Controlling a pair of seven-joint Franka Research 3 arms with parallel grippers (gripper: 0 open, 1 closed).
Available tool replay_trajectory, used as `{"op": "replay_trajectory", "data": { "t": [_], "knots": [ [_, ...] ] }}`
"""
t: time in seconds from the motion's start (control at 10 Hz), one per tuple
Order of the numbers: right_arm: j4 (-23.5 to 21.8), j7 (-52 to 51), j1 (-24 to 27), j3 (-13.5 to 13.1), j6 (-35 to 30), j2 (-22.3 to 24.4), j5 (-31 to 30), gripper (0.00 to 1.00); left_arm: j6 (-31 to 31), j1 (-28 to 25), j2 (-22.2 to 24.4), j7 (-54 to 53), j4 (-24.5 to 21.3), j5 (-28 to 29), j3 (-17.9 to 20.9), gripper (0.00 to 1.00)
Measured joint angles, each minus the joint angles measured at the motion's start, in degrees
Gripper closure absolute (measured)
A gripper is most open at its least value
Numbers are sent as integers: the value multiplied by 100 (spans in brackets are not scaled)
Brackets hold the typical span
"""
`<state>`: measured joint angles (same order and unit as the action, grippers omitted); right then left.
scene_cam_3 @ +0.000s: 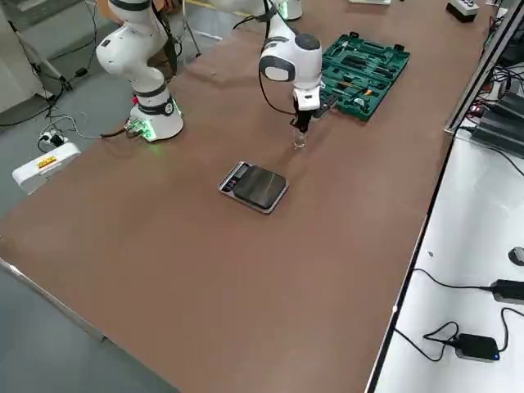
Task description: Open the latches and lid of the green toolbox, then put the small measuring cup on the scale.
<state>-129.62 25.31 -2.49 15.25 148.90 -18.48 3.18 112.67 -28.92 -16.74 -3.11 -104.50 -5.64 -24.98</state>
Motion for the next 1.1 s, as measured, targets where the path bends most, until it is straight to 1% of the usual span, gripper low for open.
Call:
{"op": "replay_trajectory", "data": {
  "t": [0.1, 0.2, 0.3, 0.4, 0.5, 0.6, 0.8, 0.9, 1.1],
  "knots": [
    [2, 1, 0, 0, -5, 0, 0, 92, -320, 12, 27, 206, 367, 303, -28, 49],
    [8, 1, 2, -2, -12, 0, 0, 92, -673, 41, 39, 333, 749, 526, -51, 33],
    [22, 1, 3, -3, -39, 0, 0, 92, -1001, 76, 61, 383, 1097, 695, -71, 20],
    [58, 1, 4, -5, -119, -1, 0, 92, -1188, 140, 118, 409, 1325, 776, -85, 7],
    [127, 1, 4, -5, -229, -1, 0, 93, -1298, 309, 255, 430, 1445, 796, -36, 0],
    [181, 1, 2, -3, -308, -1, 0, 93, -1468, 659, 476, 567, 1490, 800, 169, 0],
    [318, 5, 2, -3, -645, 2, -2, 94, -1782, 1535, 1038, 894, 1528, 803, 781, 0],
    [404, 7, 2, -4, -795, 15, -5, 94, -2070, 1763, 1275, 1002, 1602, 800, 923, 0],
    [523, 8, 10, -9, -1064, 95, -11, 94, -2886, 1887, 1476, 1052, 2093, 772, 1052, 0]
  ]
}}
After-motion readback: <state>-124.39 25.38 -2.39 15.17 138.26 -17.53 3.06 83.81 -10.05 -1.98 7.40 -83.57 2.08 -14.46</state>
